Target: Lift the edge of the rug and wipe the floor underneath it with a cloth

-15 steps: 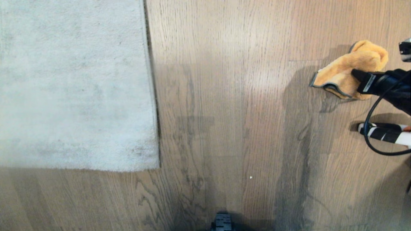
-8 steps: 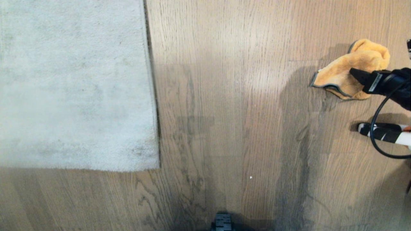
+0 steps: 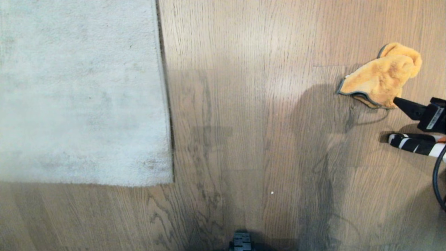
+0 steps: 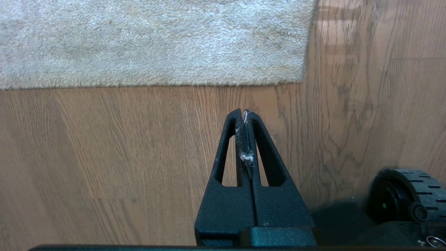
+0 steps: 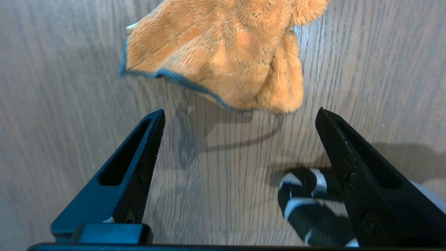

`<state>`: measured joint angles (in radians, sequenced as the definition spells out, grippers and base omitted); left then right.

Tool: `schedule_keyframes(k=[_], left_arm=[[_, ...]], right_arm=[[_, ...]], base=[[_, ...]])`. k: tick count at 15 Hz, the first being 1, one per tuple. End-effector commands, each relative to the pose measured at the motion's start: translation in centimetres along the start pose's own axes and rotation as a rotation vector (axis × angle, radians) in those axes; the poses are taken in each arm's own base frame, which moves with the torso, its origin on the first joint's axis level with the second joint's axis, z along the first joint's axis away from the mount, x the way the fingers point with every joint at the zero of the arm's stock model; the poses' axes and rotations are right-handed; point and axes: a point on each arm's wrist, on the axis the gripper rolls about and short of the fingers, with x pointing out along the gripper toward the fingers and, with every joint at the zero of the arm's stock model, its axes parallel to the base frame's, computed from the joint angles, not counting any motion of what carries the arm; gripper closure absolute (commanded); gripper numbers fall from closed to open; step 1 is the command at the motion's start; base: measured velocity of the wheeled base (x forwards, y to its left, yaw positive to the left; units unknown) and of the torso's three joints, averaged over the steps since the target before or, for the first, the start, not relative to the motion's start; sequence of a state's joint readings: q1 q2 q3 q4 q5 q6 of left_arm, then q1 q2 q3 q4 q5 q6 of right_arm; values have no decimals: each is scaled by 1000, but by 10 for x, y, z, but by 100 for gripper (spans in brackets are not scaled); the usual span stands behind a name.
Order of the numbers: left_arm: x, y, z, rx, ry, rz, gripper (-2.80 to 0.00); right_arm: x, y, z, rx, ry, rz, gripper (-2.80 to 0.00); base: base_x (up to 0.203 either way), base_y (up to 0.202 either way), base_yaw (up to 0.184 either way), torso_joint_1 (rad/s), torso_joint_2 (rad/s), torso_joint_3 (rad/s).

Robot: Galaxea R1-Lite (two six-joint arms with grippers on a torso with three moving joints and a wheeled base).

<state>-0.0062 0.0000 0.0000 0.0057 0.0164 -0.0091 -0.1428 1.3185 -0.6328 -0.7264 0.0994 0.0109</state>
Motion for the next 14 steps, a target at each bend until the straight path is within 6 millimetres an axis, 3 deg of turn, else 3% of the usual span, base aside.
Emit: schedule_keyframes(k=[1, 2, 10, 14], left_arm=[[0, 0, 0, 0, 0, 1, 0], [0, 0, 0, 0, 0, 1, 0], [0, 0, 0, 0, 0, 1, 0], [0, 0, 0, -2, 0, 1, 0]], right_arm=[[-21, 2, 5, -6, -43, 1, -280], [-26, 3, 3, -7, -43, 2, 0], [-66, 7, -14, -6, -35, 3, 0], [-96, 10, -35, -3, -17, 8, 0]], base=[[0, 0, 0, 0, 0, 0], [0, 0, 0, 0, 0, 0], [0, 0, 0, 0, 0, 0], [0, 0, 0, 0, 0, 0]])
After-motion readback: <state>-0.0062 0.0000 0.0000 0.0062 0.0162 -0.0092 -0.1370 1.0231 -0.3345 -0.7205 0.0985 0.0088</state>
